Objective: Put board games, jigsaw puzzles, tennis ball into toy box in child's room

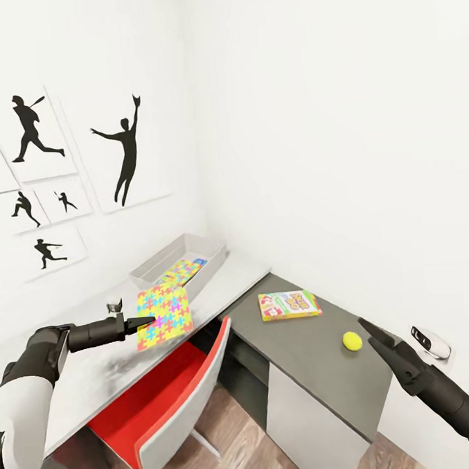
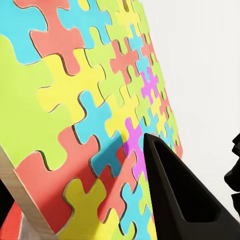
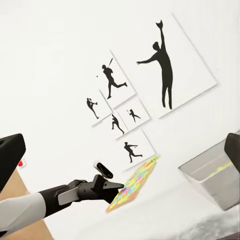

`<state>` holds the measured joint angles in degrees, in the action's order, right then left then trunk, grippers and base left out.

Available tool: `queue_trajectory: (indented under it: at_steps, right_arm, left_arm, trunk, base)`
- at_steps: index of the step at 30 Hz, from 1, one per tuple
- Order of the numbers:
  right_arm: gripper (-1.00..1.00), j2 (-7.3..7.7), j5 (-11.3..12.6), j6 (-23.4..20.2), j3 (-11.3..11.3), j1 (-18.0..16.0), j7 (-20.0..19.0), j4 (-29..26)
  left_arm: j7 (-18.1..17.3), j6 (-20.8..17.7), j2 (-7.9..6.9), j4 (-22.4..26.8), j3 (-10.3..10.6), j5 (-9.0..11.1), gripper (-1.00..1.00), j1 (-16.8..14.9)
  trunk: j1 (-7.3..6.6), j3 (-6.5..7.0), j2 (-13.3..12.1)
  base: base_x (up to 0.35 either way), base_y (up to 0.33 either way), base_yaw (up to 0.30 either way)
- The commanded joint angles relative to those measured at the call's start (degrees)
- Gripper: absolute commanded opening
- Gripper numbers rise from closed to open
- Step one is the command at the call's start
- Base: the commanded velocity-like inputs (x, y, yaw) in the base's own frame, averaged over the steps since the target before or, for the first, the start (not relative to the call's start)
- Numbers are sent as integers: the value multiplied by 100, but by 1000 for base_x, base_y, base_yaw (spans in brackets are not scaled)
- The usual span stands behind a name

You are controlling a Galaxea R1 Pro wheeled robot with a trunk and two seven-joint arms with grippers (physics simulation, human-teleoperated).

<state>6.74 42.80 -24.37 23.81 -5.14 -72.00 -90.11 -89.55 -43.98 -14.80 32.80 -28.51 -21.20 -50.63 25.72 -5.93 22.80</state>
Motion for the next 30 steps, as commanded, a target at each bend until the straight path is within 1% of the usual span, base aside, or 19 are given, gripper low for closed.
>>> queue_trajectory:
  at_steps: [1, 6, 12, 19, 23, 30]
  right_arm:
    - [100, 2, 27, -56, 1, -5, -13, 2]
    - [100, 3, 29, -51, 1, -5, -16, 2]
    - [100, 3, 29, -51, 1, -5, -16, 2]
    - [100, 3, 35, -51, 1, -5, -16, 2]
    - [100, -1, 30, -51, 1, -5, -16, 2]
    - [100, -5, 23, -47, 1, -5, -9, 2]
  left_arm:
    - [-45, -58, 7, 5, -27, -60, -100, -8]
    - [-45, -58, 3, 0, -33, -60, -100, -8]
    - [-45, -58, 2, 2, -32, -60, -100, -8]
    - [-45, -58, 4, 2, -32, -60, -100, -8]
    - [-45, -58, 4, 2, -31, -59, -100, -8]
    - [-45, -58, -5, 5, -32, -59, -100, -8]
  trunk:
    - [6, -12, 12]
    - [6, -12, 12]
    - [6, -1, 12]
    - [6, 44, 12]
    - [6, 58, 12]
    - [6, 63, 12]
  base:
    - [242, -259, 10]
    - [258, -223, 4]
    - [301, -96, -31]
    - [301, -13, -156]
    - [117, 14, -91]
    - [137, 125, -20]
